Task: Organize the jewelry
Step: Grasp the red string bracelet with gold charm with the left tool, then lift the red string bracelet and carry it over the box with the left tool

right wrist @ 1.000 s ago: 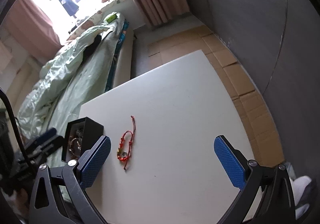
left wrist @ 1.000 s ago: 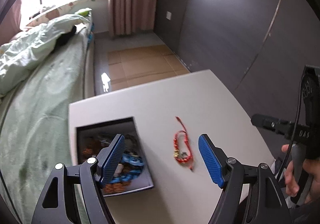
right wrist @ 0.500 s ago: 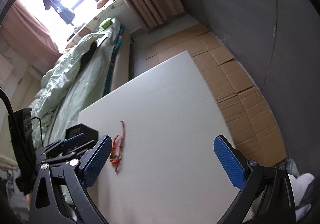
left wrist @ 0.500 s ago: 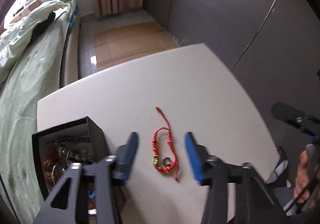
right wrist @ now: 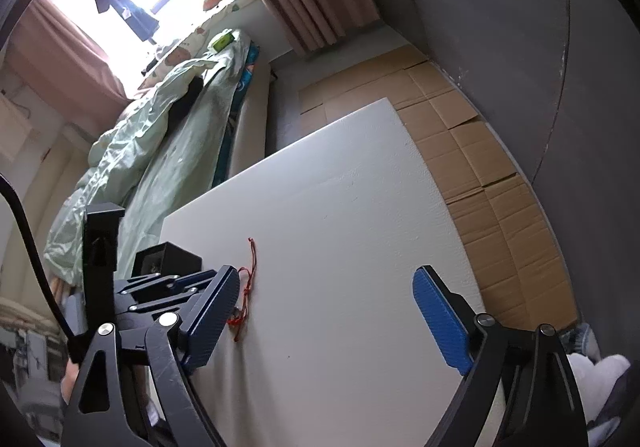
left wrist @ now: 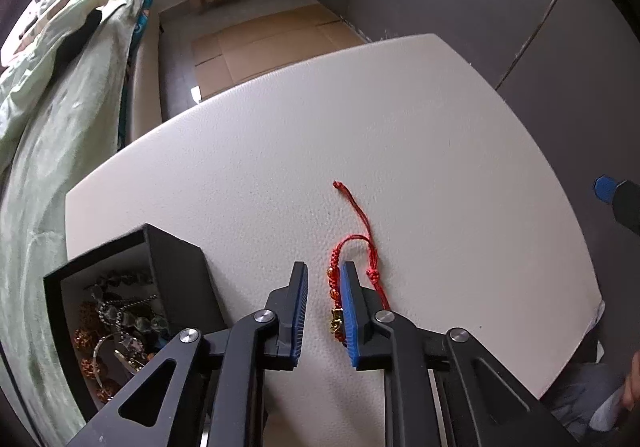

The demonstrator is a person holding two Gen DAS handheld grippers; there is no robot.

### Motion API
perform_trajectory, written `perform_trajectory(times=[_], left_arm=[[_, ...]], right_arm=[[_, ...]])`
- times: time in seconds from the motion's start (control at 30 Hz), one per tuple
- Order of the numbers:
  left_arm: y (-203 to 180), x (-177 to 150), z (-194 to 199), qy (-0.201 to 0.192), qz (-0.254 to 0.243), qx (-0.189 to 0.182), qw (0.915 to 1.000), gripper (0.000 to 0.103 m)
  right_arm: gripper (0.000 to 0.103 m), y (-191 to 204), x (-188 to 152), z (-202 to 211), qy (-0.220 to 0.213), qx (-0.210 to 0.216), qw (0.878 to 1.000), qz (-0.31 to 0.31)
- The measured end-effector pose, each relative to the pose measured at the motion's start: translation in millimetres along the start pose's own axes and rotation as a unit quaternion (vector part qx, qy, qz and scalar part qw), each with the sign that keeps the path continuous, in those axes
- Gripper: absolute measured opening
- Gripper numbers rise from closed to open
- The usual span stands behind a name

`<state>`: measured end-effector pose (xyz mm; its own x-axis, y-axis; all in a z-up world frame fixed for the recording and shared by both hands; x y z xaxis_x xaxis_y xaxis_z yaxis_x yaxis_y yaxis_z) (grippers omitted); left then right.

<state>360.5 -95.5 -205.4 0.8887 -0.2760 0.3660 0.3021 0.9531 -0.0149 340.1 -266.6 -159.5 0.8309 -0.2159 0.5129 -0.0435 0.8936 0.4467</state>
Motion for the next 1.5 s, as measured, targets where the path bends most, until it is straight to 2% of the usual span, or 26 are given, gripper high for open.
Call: perform_trajectory(times=[0.13,0.33,0.47,0.53,0.7,0.9,1.17,1.3,1.5], left_arm=[[-7.0,-6.0,-6.8,0.013,-0.023,0.019,0.9995,0.018],[-7.3,-7.8,-5.1,0.015,-0.018,0.026,0.9994,0.018],[-7.8,-10.1,-3.7,0.017,-0.006,0.01,0.9998,0.015],[-6.7,-11.0,-3.5,0.011,-0.001,0.006,0.9999,0.007],[-4.4,-11.1,1.3,-0.005,0.019,-0.019,0.9996,0.007],[-6.2,-1.7,30.1,-0.04,0.018,-0.042,0.9982,0.007],[5.4,3.0,67.8,-0.088,0.034,-0.06,0.9938,0.007],[20.7,1.1,87.7,-0.113,0.05,-0.061,0.9904,0.007],[49.1,-1.2,103.6,-0.135,0.082,-0.067,0.9851,0.007]], right_arm=[[0.09,0.9,0.6,-0.3,0.001,0.002,1.0,0.001],[0.089,1.2,-0.1,0.5,0.001,0.005,1.0,0.002],[0.089,1.0,-0.3,1.3,0.001,0.007,1.0,0.002],[0.089,0.8,-0.3,1.7,0.0,0.007,1.0,0.002],[0.089,4.6,-0.2,0.8,0.001,0.013,1.0,0.008],[0.084,18.0,-4.1,-8.9,0.017,0.02,0.999,0.028],[0.066,44.5,-15.7,-27.9,0.043,0.028,0.996,0.077],[0.06,60.9,-26.8,-36.8,0.059,0.033,0.991,0.118],[0.052,89.6,-44.1,-51.8,0.077,0.037,0.976,0.202]])
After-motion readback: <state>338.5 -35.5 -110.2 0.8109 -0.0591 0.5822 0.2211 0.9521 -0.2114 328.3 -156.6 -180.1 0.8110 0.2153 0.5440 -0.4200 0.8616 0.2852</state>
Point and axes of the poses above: each gripper's, at about its wrist camera, not at the fingertips, and z roughly against the way its jaws point, y to its left, x to its top, the point moved 5 cm from there along -z, roughly the way its jaws point, and after that the axes turned 2 degrees about -y, right-handed, at the moved point
